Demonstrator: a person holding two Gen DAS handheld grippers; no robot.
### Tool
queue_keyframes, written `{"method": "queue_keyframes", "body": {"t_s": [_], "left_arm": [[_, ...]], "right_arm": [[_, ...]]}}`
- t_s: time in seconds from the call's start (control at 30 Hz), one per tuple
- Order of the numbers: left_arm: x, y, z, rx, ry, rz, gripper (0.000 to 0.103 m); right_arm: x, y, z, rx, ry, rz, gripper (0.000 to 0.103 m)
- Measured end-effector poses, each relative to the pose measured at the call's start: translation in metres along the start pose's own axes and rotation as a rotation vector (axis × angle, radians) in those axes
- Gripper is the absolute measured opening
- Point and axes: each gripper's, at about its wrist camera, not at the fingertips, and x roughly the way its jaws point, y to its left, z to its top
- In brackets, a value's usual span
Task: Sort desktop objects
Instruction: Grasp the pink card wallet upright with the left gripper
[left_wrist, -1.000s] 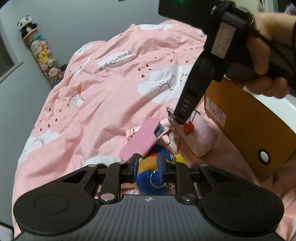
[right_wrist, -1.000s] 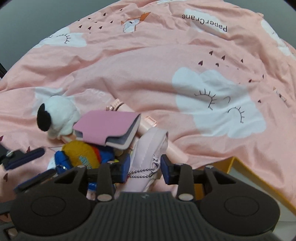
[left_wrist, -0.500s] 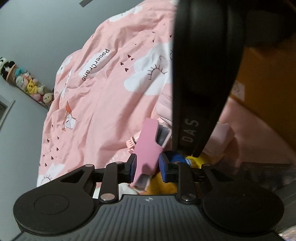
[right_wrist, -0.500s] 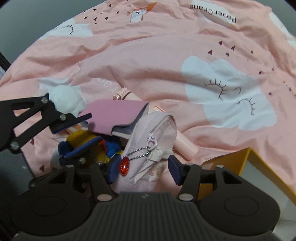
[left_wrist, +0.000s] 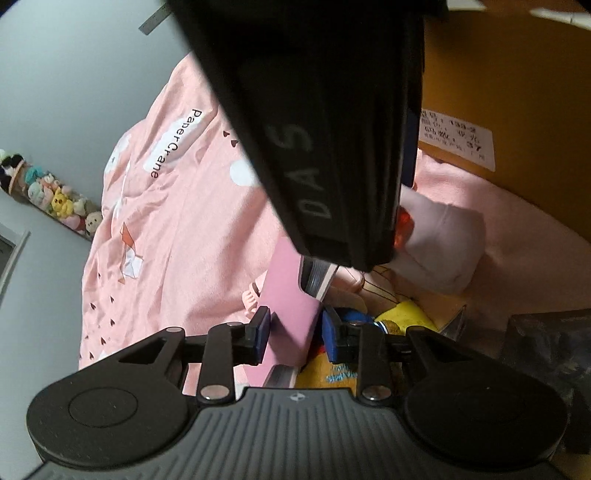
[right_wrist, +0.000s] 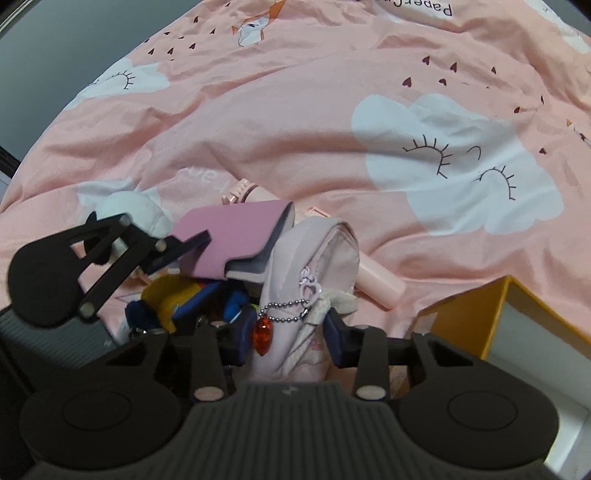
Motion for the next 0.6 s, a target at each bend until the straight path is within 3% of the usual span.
{"method": "queue_keyframes", "body": {"t_s": [0.13,0.37,0.6], "left_arm": [[0.004,0.001,0.002,0.001,0.005,0.018,0.035],[-0.007,0.033,0.0,-0.178,-0.007,-0.008,0.025],[-0.038,0.07,-0.002,-0.374,-0.061,-0.049,0.023]], "right_arm": [[0.004,0.001,0.001,-0.013,-0.003,-0.039,0.044],[-0.007,-0.002,-0.004,-0.003,-0.041,-0.019,0.036],[-0.039,-0.007,-0.017,-0.008,-0.172,0.011,0.033]]}}
